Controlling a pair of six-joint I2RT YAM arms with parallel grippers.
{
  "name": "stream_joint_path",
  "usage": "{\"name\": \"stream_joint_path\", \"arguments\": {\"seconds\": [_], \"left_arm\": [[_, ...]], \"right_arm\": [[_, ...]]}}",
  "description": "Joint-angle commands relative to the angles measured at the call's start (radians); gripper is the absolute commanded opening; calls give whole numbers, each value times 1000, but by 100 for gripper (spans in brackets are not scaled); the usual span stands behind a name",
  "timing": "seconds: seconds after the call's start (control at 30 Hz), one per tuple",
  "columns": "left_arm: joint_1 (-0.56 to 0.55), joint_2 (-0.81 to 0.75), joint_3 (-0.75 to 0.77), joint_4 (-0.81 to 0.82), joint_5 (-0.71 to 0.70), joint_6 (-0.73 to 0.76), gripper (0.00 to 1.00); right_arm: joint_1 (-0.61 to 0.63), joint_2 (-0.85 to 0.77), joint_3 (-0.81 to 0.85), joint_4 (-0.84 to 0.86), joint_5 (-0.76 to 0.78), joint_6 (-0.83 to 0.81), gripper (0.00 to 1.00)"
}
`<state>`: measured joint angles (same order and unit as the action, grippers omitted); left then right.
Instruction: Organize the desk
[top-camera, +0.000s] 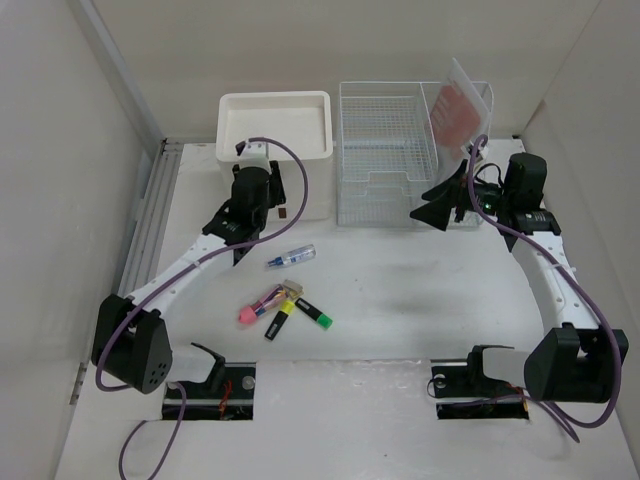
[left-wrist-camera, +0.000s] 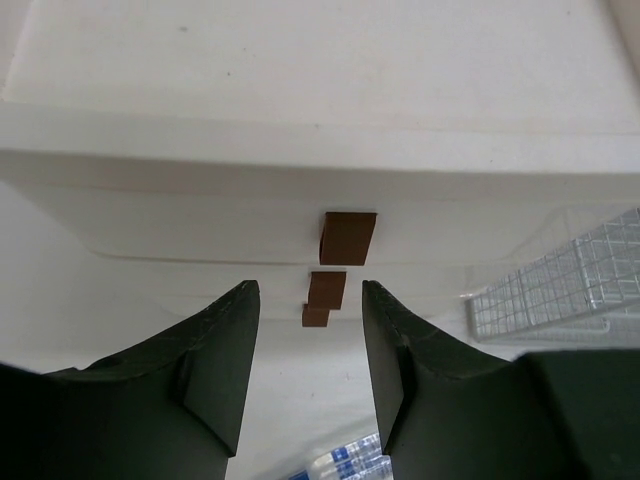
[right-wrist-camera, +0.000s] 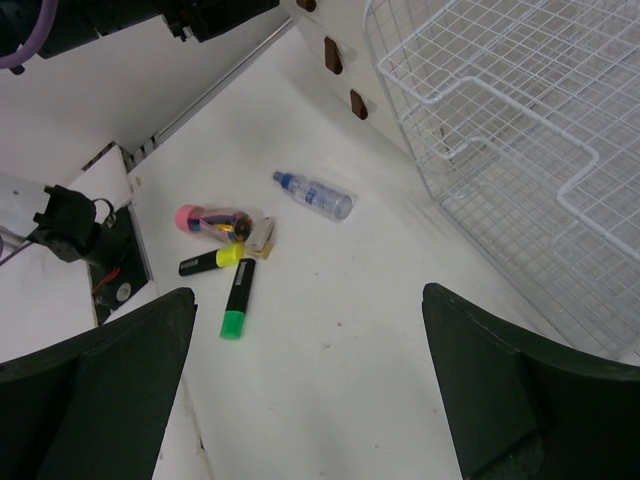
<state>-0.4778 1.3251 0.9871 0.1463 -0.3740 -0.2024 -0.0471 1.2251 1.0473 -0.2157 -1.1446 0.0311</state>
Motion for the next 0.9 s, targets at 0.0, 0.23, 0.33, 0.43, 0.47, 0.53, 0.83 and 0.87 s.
{"name": "stream_joint_path", "arguments": {"seconds": [0.0, 0.23, 0.33, 0.43, 0.47, 0.53, 0.83, 0.87], "left_arm": [[-7, -38, -27, 99, -28, 20, 42], [-7, -20, -18, 110, -28, 20, 42], [-7, -10, -18, 110, -19, 20, 42], [-7, 8, -7, 110, -9, 20, 42], [-7, 8, -7, 110, -9, 20, 42], [-7, 28, 4, 110, -9, 20, 42], [-7, 69, 33, 119, 0, 20, 41], [-7, 69, 33, 119, 0, 20, 41]], "right_arm": [[-4, -12, 0, 53, -40, -2, 100], [-4, -3, 0, 53, -40, -2, 100], [-4, -3, 0, 53, -40, -2, 100], [-4, -3, 0, 53, -40, -2, 100], [-4, -3, 0, 53, -40, -2, 100], [-4, -3, 0, 53, -40, -2, 100], [-4, -3, 0, 53, -40, 7, 100], [-4, -3, 0, 53, -40, 7, 100]]}}
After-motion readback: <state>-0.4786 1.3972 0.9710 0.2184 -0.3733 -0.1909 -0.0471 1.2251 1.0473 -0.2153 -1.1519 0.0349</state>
